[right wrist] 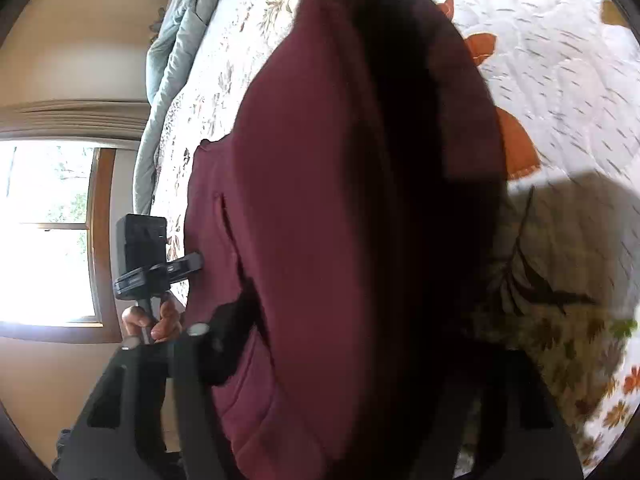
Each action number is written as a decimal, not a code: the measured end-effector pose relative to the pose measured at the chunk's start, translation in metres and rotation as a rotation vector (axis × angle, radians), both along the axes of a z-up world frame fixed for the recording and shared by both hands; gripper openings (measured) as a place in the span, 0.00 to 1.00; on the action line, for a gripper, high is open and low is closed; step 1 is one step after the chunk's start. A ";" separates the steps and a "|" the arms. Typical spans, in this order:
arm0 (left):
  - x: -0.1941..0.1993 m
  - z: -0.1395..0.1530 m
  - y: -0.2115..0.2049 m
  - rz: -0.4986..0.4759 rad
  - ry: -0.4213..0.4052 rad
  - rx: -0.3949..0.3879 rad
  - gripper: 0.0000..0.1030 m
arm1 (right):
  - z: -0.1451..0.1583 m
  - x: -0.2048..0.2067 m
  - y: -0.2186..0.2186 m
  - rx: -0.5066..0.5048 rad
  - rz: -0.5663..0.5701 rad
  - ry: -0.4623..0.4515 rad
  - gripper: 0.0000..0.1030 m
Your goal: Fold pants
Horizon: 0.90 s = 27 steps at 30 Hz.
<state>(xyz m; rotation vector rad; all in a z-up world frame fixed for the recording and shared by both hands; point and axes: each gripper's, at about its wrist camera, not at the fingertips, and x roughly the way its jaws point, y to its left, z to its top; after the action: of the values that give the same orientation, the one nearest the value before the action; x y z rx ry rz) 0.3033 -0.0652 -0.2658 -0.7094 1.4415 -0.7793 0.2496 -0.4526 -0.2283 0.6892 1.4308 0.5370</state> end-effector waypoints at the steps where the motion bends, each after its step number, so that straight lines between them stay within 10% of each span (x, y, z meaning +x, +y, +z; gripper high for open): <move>1: -0.002 0.001 0.001 0.003 -0.006 -0.005 0.38 | 0.004 -0.001 0.003 -0.005 0.001 -0.011 0.49; 14: -0.013 0.058 0.055 0.089 -0.154 -0.092 0.31 | 0.085 0.004 0.067 -0.059 0.066 -0.189 0.37; 27: 0.061 0.094 0.237 0.329 -0.257 0.062 0.31 | 0.090 0.159 0.251 -0.039 0.211 -0.273 0.37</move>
<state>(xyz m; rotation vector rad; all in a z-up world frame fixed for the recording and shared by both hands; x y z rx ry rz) 0.3642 0.1719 -0.1719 -0.7460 1.0773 -0.5450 0.4084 -0.2016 -0.1386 0.4172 1.2591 0.7369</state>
